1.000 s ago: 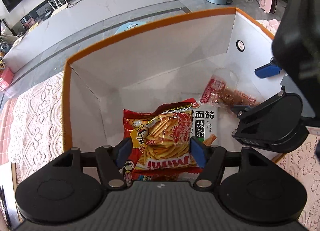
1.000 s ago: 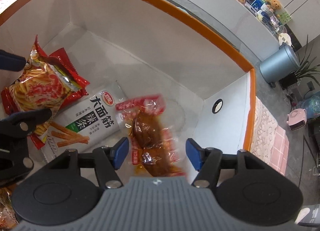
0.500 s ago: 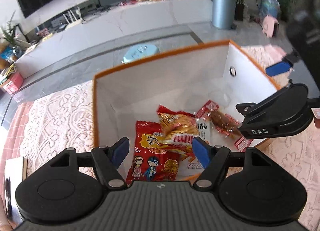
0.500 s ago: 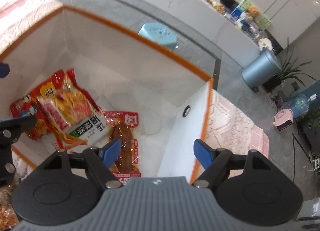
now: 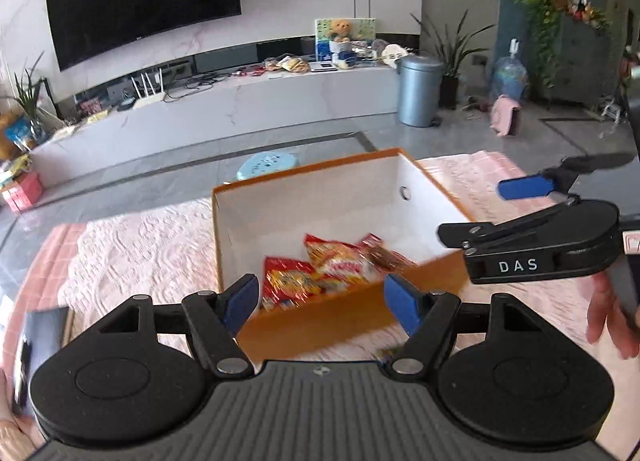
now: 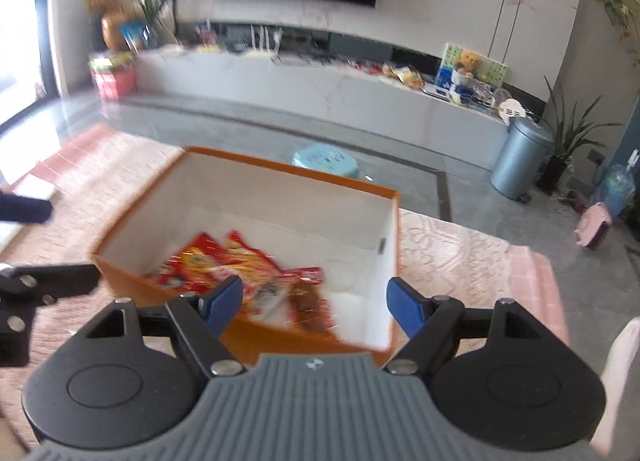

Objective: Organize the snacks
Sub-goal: 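Withdraw both tools from the box toward the remaining snacks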

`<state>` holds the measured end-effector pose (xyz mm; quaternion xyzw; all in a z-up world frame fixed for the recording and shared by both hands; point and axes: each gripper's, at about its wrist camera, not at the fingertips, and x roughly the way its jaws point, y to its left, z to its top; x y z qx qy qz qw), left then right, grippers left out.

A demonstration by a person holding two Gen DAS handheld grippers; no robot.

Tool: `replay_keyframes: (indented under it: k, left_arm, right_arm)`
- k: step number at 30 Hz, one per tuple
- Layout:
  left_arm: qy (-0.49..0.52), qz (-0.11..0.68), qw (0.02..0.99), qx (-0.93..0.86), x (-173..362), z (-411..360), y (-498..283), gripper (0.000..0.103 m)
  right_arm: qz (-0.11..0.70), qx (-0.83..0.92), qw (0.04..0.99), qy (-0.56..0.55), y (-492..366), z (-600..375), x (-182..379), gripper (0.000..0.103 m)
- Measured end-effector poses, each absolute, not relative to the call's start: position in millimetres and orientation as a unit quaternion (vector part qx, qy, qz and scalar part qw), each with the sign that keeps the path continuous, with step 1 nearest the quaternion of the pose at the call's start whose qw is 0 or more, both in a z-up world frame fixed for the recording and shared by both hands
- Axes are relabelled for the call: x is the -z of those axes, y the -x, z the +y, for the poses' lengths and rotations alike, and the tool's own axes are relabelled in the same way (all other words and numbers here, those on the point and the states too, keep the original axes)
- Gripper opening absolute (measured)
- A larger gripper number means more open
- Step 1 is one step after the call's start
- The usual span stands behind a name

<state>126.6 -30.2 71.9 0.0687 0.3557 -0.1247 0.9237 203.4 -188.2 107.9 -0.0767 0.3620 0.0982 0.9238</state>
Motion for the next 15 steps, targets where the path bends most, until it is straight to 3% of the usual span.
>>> replay_keyframes:
  k: [15]
  left_arm:
    - [-0.008,0.375,0.912,0.165,-30,17,-48,0.084]
  right_arm:
    - [0.339,-0.081,0.937,-0.010,-73,-198,-58,0.077]
